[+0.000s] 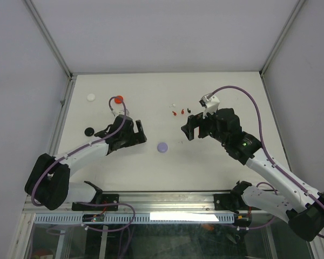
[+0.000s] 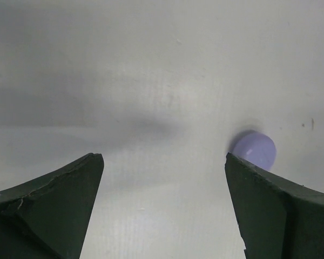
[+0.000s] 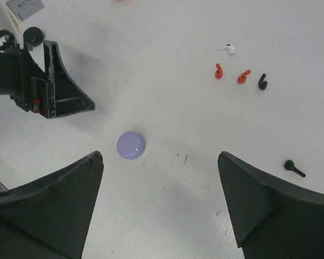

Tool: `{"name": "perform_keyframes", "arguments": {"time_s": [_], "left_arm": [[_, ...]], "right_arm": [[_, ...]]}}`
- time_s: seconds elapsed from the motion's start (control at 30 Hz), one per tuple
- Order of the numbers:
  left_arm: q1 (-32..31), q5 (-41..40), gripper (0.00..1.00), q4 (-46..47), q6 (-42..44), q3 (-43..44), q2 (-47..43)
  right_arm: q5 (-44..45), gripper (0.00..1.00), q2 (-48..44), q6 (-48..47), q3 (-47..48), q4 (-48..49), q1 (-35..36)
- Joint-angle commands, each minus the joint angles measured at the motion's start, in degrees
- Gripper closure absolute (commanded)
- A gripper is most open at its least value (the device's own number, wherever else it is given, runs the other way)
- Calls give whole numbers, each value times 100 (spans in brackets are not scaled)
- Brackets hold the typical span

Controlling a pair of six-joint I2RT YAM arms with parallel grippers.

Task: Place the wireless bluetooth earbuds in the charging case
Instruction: Pick up the charging case at the center of the board.

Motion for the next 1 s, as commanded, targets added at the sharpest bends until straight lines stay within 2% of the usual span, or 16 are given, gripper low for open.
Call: {"name": "perform_keyframes", "arguments": {"time_s": [0.0,0.23,0.37,0.43,0.53,0.67,0.83,0.97], "left_arm": [[605,-703,1,-642,515,354,-480],[1448,-1432,1,-1021,727,631,-817],[2278,-980,1,-1074,744,786,-758],[2564,-1160,1,-1171,515,838,-657],[2784,-1839,1,-1233,-102,800,-663],[3047,-2227,1,-1291,-754,868,-486],[3367,-2418,1,-1319,-1233,966,92],[3527,-2683,1,-1334,-1303,1132,626]], "right_arm": [[82,10,-172,-83,-13,172,-15],[70,9,-232,-83,-42,172,-5],[17,9,-249,-75,-54,172,-7],[-3,9,-266,-66,-63,174,-6],[-40,9,-276,-57,-79,189,-4],[-67,9,-309,-48,-93,187,-3],[-100,9,-332,-39,-122,198,-5],[-124,9,-346,-39,-124,203,-3]]}}
